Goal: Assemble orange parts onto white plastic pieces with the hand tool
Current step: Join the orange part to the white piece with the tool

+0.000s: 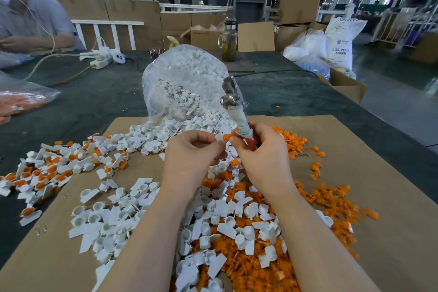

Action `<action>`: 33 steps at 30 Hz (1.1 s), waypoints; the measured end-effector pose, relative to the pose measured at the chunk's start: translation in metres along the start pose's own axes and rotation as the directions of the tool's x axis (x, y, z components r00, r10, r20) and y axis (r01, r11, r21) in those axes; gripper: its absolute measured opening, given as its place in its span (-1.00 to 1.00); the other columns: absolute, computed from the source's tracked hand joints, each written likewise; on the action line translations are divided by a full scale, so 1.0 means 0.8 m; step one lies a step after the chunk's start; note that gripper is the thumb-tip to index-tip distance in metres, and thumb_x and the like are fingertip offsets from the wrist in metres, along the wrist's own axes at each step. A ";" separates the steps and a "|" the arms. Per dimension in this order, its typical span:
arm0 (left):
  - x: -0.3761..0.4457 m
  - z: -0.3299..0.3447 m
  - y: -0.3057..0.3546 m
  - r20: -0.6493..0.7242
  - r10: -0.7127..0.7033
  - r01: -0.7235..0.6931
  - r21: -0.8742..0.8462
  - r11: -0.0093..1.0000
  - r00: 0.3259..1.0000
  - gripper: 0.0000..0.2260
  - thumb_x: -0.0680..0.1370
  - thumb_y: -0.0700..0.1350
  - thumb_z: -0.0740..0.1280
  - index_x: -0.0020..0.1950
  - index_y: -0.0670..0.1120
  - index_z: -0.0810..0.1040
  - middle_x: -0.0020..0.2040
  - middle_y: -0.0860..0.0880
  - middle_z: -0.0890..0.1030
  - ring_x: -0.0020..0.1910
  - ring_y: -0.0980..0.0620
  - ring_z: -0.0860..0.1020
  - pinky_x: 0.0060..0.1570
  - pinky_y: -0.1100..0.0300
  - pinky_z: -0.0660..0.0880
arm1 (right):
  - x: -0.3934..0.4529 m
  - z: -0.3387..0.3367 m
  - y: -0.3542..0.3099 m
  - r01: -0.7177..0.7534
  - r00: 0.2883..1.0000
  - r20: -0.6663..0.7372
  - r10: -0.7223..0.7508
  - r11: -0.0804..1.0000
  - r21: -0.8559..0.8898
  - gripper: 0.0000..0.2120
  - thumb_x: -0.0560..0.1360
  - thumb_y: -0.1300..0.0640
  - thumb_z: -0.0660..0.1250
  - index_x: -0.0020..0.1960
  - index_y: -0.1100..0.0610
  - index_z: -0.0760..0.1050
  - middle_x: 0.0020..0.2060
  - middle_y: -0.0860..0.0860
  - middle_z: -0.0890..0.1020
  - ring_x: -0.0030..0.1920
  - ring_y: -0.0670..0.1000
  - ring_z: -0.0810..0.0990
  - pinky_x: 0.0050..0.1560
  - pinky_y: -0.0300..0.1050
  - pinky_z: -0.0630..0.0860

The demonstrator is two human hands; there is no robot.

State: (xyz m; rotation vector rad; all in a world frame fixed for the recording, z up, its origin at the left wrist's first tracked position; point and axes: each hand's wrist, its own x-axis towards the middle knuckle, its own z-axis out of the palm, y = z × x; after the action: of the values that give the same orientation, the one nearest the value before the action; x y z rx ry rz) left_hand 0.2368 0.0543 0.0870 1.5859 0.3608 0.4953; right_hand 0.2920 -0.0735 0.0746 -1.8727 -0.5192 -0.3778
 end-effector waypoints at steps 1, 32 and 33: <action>-0.001 0.000 0.001 0.001 0.002 -0.002 -0.003 1.000 1.000 -0.90 0.44 -0.24 0.52 -0.23 -0.11 0.63 -0.36 -0.05 0.69 -0.31 0.03 0.71 -0.30 0.30 0.61 | 0.000 0.000 -0.001 0.007 1.000 -0.007 -0.007 1.000 -0.008 -0.79 0.48 0.10 0.47 0.01 -0.11 0.48 -0.22 -0.27 0.57 -0.11 -0.32 0.55 -0.19 -0.49 0.44; -0.001 0.004 0.000 -0.005 0.147 -0.142 0.223 0.964 0.989 -0.88 0.45 -0.12 0.51 -0.27 0.01 0.65 -0.34 0.08 0.68 -0.34 0.10 0.64 -0.39 0.37 0.53 | 0.001 -0.001 0.001 -0.005 0.998 0.066 0.007 0.999 -0.038 -0.81 0.49 0.11 0.45 0.06 -0.05 0.54 -0.21 -0.27 0.57 -0.11 -0.25 0.59 -0.19 -0.44 0.47; -0.001 0.005 0.000 -0.004 0.146 -0.141 0.223 0.965 0.989 -0.88 0.45 -0.11 0.51 -0.27 0.01 0.65 -0.34 0.08 0.68 -0.34 0.11 0.63 -0.39 0.36 0.53 | 0.001 -0.002 0.001 0.002 0.997 0.075 0.001 0.999 -0.036 -0.82 0.49 0.12 0.45 0.06 -0.04 0.54 -0.22 -0.28 0.56 -0.11 -0.29 0.57 -0.21 -0.47 0.45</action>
State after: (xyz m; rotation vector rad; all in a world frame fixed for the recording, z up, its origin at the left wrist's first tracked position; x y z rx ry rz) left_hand 0.2380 0.0506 0.0871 1.8338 0.3264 0.5997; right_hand 0.2935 -0.0751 0.0747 -1.9274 -0.5668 -0.3202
